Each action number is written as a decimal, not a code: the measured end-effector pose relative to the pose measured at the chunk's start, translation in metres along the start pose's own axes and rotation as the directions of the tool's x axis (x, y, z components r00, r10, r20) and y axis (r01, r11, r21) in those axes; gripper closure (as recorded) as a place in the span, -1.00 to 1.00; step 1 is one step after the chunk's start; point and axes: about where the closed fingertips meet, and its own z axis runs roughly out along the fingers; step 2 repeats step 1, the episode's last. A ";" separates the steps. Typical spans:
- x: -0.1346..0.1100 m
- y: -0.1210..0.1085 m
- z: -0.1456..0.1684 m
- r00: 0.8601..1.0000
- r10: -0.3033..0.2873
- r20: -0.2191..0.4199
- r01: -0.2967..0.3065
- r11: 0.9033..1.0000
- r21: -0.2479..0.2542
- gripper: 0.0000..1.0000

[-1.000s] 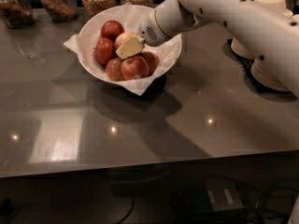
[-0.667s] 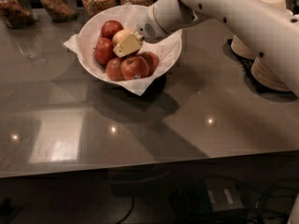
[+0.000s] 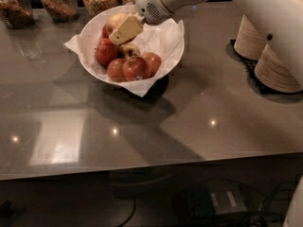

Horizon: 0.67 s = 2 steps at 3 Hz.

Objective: Pick apple from white bowl

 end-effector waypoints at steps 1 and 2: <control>-0.004 0.008 -0.033 0.999 -0.041 -0.016 0.040 0.997 -0.070 1.00; -0.004 0.008 -0.033 0.999 -0.041 -0.016 0.040 0.997 -0.070 1.00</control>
Offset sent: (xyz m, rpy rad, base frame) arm 0.0000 0.0000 0.0000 0.0000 0.0000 0.0000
